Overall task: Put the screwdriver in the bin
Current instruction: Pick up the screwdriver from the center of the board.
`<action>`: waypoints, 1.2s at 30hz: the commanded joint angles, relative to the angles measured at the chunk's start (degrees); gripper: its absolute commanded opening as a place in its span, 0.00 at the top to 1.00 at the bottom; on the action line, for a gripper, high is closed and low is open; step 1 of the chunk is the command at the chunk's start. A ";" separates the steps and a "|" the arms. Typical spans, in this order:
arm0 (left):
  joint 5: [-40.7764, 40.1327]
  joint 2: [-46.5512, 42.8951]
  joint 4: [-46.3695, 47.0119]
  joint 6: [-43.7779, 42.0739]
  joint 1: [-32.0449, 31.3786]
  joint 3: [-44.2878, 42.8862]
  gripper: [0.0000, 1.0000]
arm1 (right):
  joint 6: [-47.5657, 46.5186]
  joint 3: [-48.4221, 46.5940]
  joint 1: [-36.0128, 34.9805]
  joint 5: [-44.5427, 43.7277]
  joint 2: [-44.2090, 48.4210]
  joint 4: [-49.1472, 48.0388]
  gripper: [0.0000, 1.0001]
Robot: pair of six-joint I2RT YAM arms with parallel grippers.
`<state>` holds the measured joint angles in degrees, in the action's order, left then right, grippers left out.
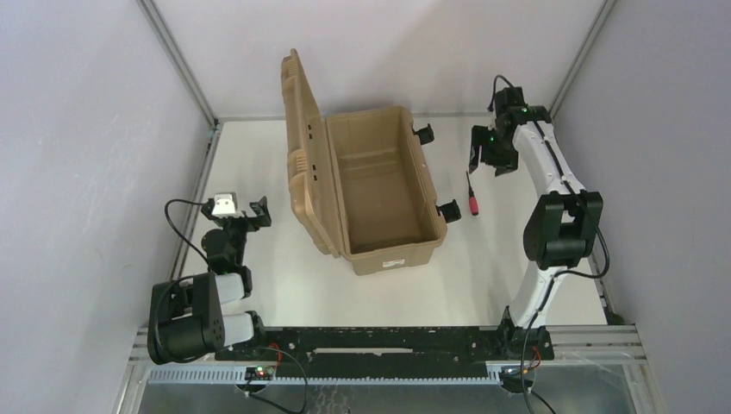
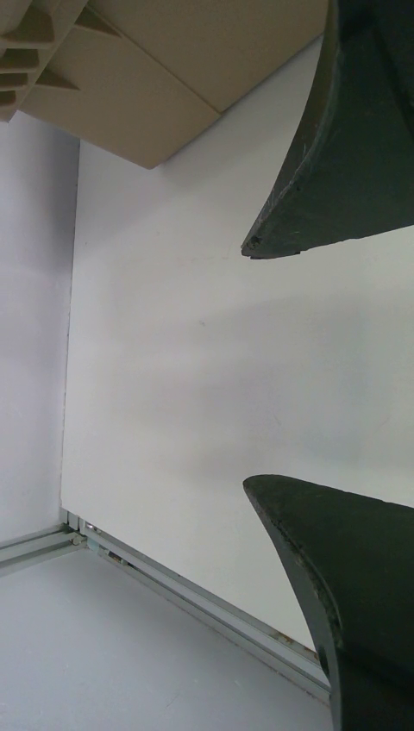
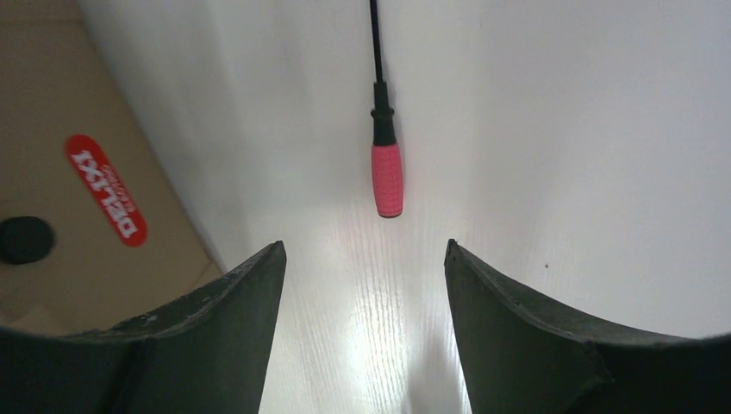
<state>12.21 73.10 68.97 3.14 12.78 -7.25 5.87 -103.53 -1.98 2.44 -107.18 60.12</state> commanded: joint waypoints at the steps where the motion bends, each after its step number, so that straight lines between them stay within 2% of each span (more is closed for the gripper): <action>1: 0.16 -0.16 2.35 0.64 0.07 0.86 0.00 | 0.85 3.72 -0.30 -0.43 -0.84 -3.00 0.25; 13: 0.21 -0.17 2.37 0.64 0.06 0.84 0.00 | 2.77 11.35 -1.07 -0.67 -5.10 -8.46 0.32; 36: 0.19 -0.15 2.35 0.64 0.12 0.90 0.00 | 3.27 12.50 -1.16 -2.44 -12.76 -10.45 0.51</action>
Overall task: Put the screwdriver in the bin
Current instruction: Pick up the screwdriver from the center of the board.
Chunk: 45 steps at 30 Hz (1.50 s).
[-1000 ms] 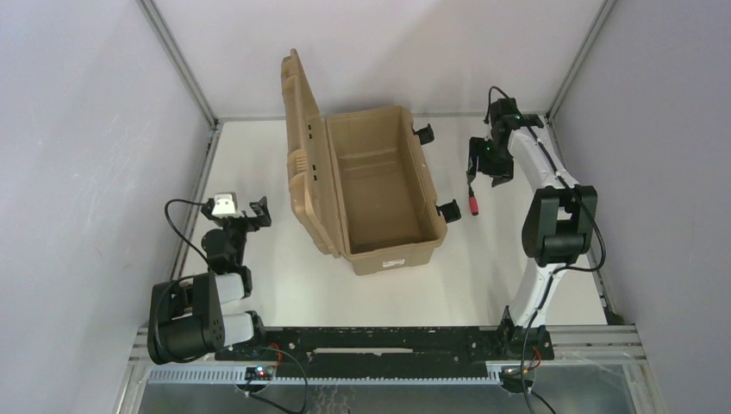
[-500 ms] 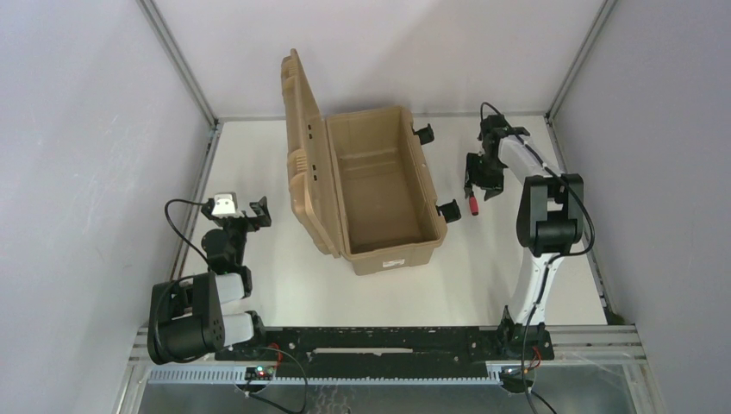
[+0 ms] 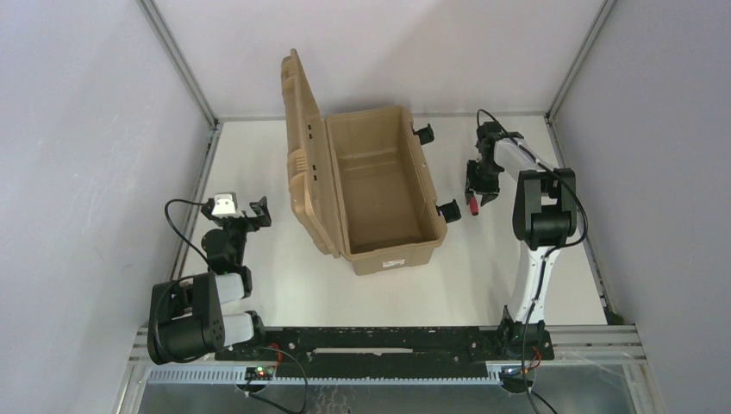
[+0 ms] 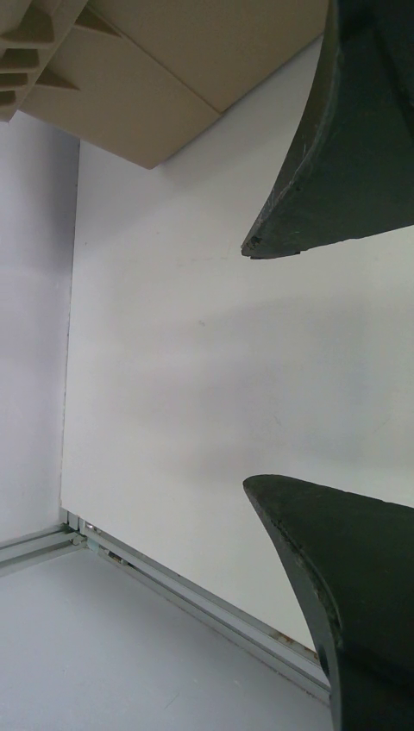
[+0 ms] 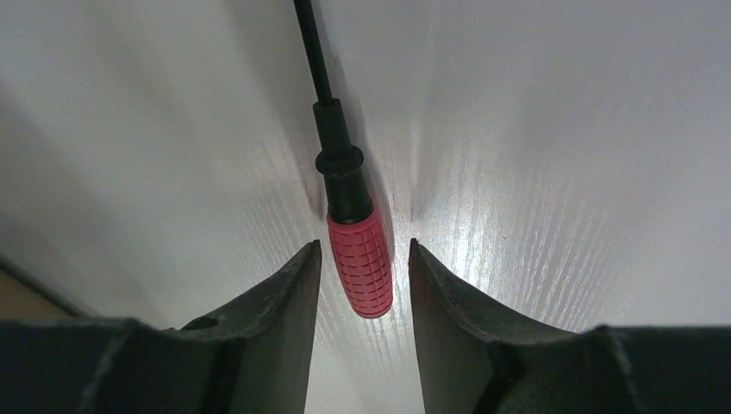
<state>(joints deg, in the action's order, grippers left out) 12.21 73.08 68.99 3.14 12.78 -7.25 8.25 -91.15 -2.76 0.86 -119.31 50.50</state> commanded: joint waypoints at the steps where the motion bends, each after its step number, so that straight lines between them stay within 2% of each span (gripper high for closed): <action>1: 0.24 -0.13 2.40 0.64 0.06 0.89 0.00 | 0.89 0.10 -0.45 -0.86 -0.80 -0.84 0.51; 16: 0.30 -0.13 2.36 0.64 0.16 0.88 0.00 | 0.53 -0.08 -0.92 -2.62 -2.68 -1.02 0.61; 23: 0.32 -0.14 2.39 0.69 0.24 0.84 0.00 | 0.27 -0.07 -0.93 -2.45 -2.48 -0.80 0.74; 29: 0.36 -0.19 2.29 0.65 0.20 0.83 0.00 | -0.03 -0.64 -0.29 -1.44 -0.46 -0.24 0.81; 45: 0.35 -0.10 2.35 0.68 0.19 0.91 0.00 | 0.82 -1.13 5.31 23.00 5.11 -1.37 0.83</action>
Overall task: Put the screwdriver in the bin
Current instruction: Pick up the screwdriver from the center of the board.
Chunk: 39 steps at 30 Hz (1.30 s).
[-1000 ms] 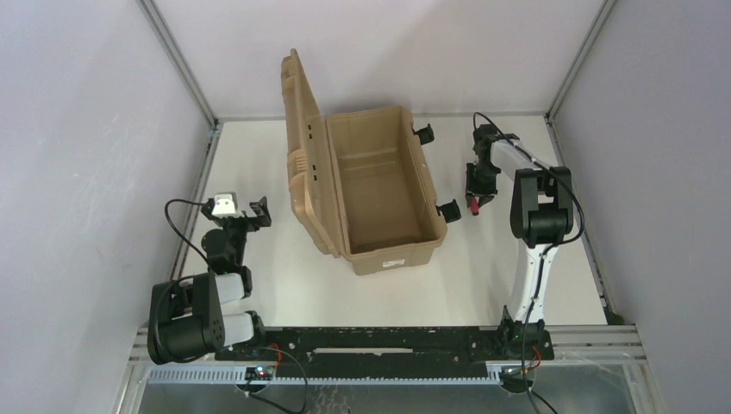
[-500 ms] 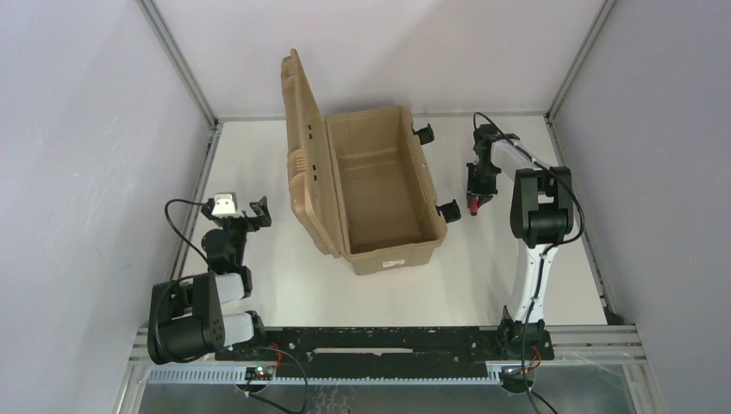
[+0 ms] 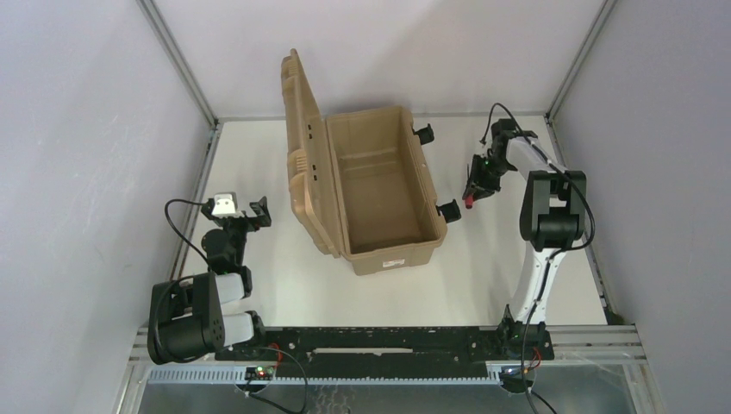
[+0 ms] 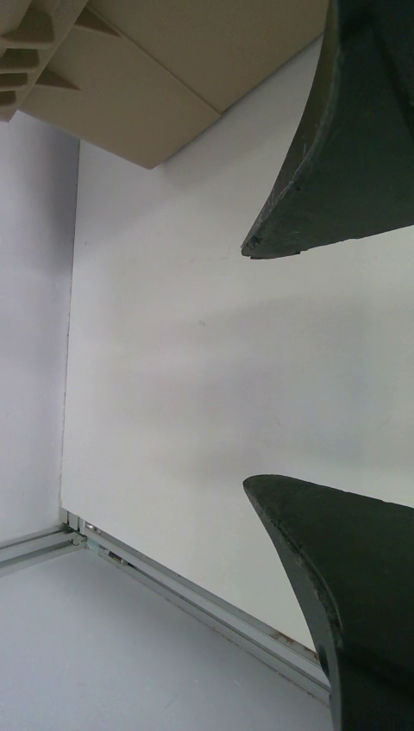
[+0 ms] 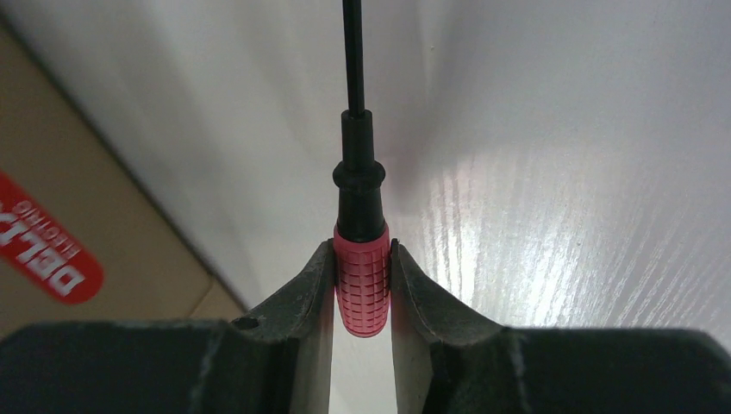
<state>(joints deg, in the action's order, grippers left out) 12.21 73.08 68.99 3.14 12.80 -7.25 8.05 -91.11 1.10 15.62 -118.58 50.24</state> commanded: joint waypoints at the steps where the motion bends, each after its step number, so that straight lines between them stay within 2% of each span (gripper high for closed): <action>1: 0.36 -0.13 2.30 0.65 0.15 0.87 0.00 | 1.42 -1.24 1.71 9.88 4.61 -1.54 0.83; 12: 0.34 -0.15 2.33 0.65 0.18 0.85 0.00 | 5.87 -5.95 3.88 27.84 5.91 -3.06 0.83; 21: 0.37 -0.20 2.29 0.64 0.18 0.90 0.00 | 12.59 -10.66 3.99 35.75 7.57 -5.43 0.83; 29: 0.35 -0.19 2.29 0.65 0.17 0.91 0.00 | 19.78 -18.49 3.91 38.44 8.44 -4.50 0.82; 39: 0.29 -0.13 2.29 0.66 0.16 0.84 0.00 | 23.71 -31.31 1.64 34.78 7.55 4.16 0.83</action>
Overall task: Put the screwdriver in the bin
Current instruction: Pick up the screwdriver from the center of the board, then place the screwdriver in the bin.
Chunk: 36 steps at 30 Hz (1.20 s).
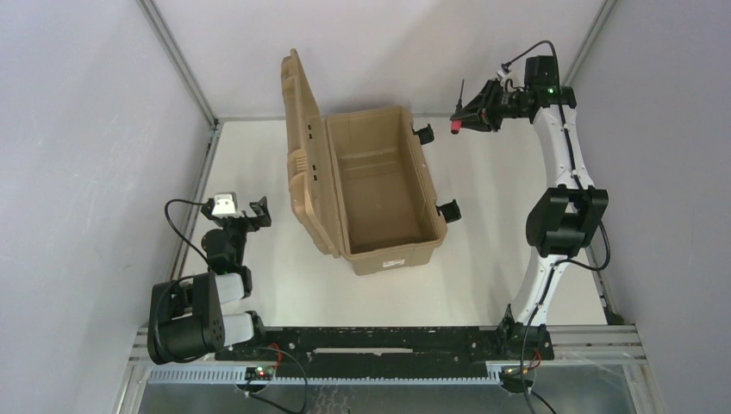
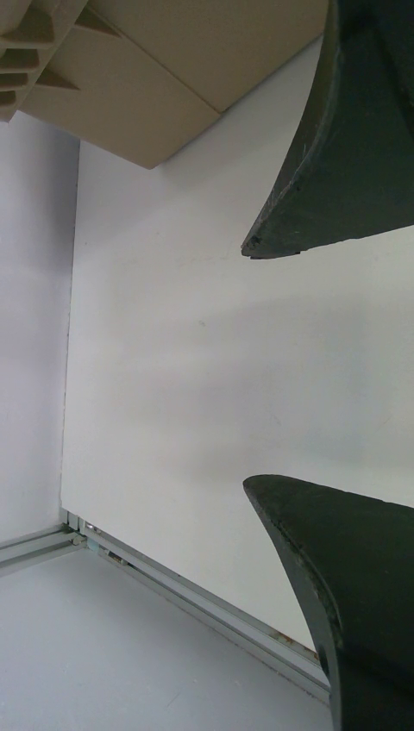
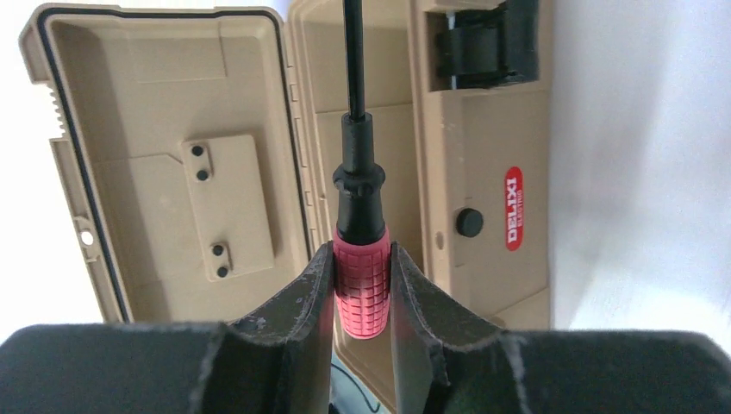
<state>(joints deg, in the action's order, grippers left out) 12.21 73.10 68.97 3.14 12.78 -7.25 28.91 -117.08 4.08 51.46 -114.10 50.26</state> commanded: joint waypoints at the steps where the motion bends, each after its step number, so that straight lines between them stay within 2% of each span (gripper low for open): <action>1: 0.35 -0.08 2.38 0.72 0.20 0.87 0.00 | 2.97 -6.57 -1.83 -1.85 2.95 4.96 0.83; 13: 0.24 -0.06 2.42 0.65 0.16 0.89 0.00 | 3.30 -19.69 -11.82 -15.37 -0.25 12.46 0.83; 29: 0.15 -0.15 2.32 0.64 0.07 0.83 0.00 | -1.39 -20.82 -29.07 -36.73 -6.92 18.85 0.85; 36: 0.10 -0.17 2.31 0.64 0.00 0.91 0.00 | -2.58 -18.77 -34.27 -45.37 -10.67 18.97 0.85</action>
<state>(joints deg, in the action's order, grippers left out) 12.21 73.10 68.99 3.14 12.78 -7.25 28.40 -135.81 -28.29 13.08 -123.79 68.95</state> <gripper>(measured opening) 0.996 0.323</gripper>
